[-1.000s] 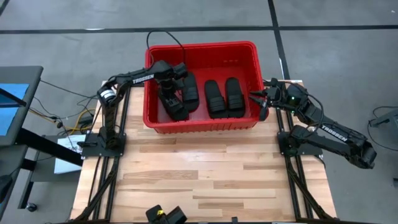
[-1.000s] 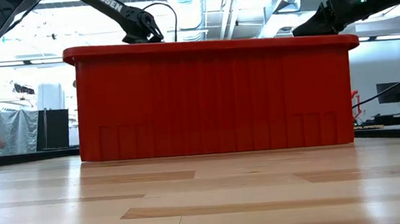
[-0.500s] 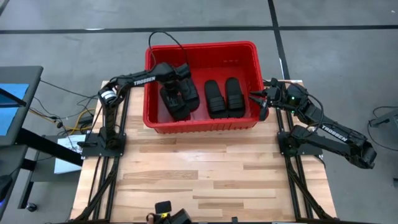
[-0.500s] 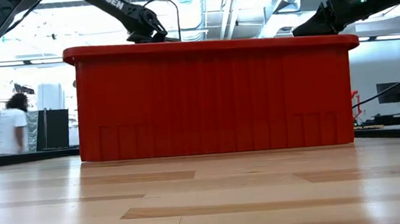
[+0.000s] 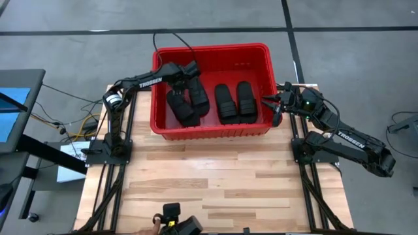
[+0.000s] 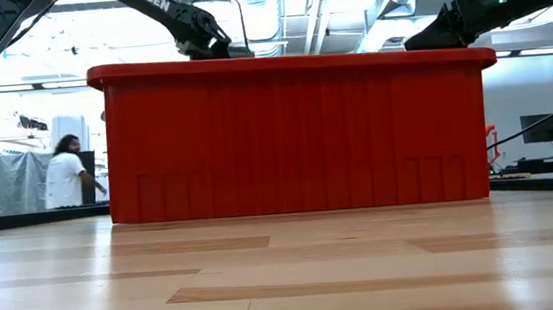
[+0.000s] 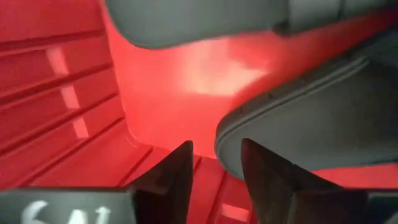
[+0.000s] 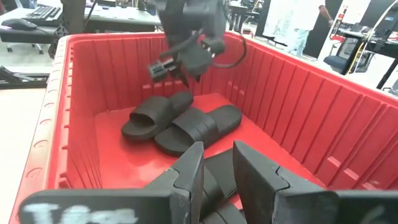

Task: Pick and place slides into bin
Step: Adjust the black slides in the red container

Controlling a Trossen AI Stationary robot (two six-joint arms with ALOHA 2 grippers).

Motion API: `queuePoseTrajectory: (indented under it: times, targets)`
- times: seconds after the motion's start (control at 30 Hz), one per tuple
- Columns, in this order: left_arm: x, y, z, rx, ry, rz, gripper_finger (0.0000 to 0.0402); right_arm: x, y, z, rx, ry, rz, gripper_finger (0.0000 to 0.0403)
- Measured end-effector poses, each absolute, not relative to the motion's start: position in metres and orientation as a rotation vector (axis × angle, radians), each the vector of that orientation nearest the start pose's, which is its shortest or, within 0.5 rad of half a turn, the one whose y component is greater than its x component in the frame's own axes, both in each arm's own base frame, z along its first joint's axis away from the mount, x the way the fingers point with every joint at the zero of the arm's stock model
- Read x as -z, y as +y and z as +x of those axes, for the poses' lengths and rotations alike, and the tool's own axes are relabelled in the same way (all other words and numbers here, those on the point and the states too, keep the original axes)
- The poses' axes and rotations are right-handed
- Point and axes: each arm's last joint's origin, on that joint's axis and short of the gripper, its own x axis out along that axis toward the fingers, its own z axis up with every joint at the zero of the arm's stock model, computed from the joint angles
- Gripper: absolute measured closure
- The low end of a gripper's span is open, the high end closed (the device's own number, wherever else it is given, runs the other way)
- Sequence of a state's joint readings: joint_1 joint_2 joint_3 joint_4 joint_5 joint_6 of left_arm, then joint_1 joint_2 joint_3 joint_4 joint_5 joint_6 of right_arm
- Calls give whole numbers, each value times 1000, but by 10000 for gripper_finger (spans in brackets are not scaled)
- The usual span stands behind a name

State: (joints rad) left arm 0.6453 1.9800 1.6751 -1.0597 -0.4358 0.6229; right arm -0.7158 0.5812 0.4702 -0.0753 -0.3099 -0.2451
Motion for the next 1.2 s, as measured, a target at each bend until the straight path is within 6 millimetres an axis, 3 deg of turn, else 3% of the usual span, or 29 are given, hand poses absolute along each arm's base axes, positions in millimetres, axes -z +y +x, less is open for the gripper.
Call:
queuePoseTrajectory:
  times: [0.2, 0.3, 0.47, 0.67, 1.03, 1.2]
  targets:
    - [-269, 246, 314, -424, 1528, 190, 290, -263, -87, 114, 382, 212, -151, 326]
    - [-276, 245, 312, -430, 1540, 172, 299, -263, -87, 114, 382, 212, -151, 326]
    - [-273, 238, 306, -319, 1579, 85, 325, -263, -87, 114, 382, 212, -151, 326]
    - [-271, 230, 310, -151, 1475, -90, 392, -263, -87, 114, 382, 212, -151, 326]
    - [-271, 205, 316, 90, 1446, -197, 401, -263, -87, 114, 382, 212, -151, 326]
    - [-261, 200, 321, 160, 1399, -226, 401, -263, -87, 114, 382, 212, -151, 326]
